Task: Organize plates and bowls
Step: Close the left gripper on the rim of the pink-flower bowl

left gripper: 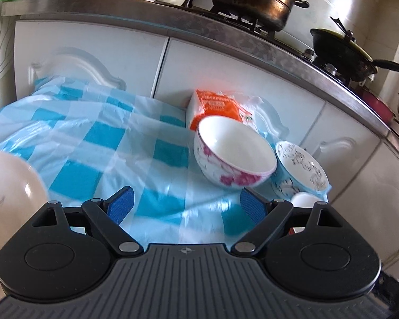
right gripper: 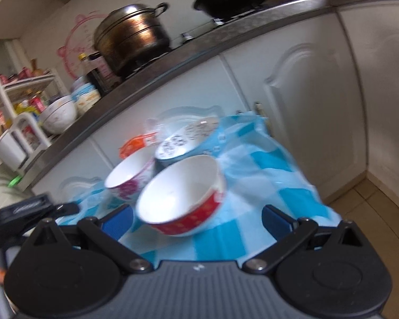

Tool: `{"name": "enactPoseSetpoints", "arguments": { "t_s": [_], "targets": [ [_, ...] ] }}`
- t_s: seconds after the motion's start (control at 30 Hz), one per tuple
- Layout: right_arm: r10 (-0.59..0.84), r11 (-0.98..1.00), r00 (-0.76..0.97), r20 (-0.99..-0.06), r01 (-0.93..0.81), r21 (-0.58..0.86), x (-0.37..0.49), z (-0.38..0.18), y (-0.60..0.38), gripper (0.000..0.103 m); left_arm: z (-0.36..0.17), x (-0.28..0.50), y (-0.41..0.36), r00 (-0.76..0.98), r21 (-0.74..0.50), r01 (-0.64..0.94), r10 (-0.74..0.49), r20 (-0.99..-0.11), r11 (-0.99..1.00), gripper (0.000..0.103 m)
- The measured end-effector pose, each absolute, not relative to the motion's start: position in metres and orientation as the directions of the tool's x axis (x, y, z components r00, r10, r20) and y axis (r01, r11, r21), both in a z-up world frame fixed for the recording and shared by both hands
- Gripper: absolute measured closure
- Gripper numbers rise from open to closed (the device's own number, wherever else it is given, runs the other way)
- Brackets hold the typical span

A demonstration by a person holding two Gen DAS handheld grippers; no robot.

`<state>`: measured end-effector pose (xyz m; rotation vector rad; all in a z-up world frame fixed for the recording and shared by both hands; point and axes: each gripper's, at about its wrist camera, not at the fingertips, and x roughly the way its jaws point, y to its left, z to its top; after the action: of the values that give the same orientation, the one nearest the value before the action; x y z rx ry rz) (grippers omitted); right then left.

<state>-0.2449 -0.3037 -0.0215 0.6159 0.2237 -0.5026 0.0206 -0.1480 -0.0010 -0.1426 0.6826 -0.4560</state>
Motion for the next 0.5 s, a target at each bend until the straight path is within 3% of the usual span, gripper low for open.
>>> {"name": "enactPoseSetpoints", "arguments": {
  "t_s": [0.5],
  "targets": [
    [-0.110, 0.749, 0.955, -0.276, 0.262, 0.609, -0.142, 0.020, -0.327, 0.003, -0.006, 0.090, -0.176, 0.707, -0.268, 0.314, -0.413, -0.574, 0.911, 0.000]
  ]
}}
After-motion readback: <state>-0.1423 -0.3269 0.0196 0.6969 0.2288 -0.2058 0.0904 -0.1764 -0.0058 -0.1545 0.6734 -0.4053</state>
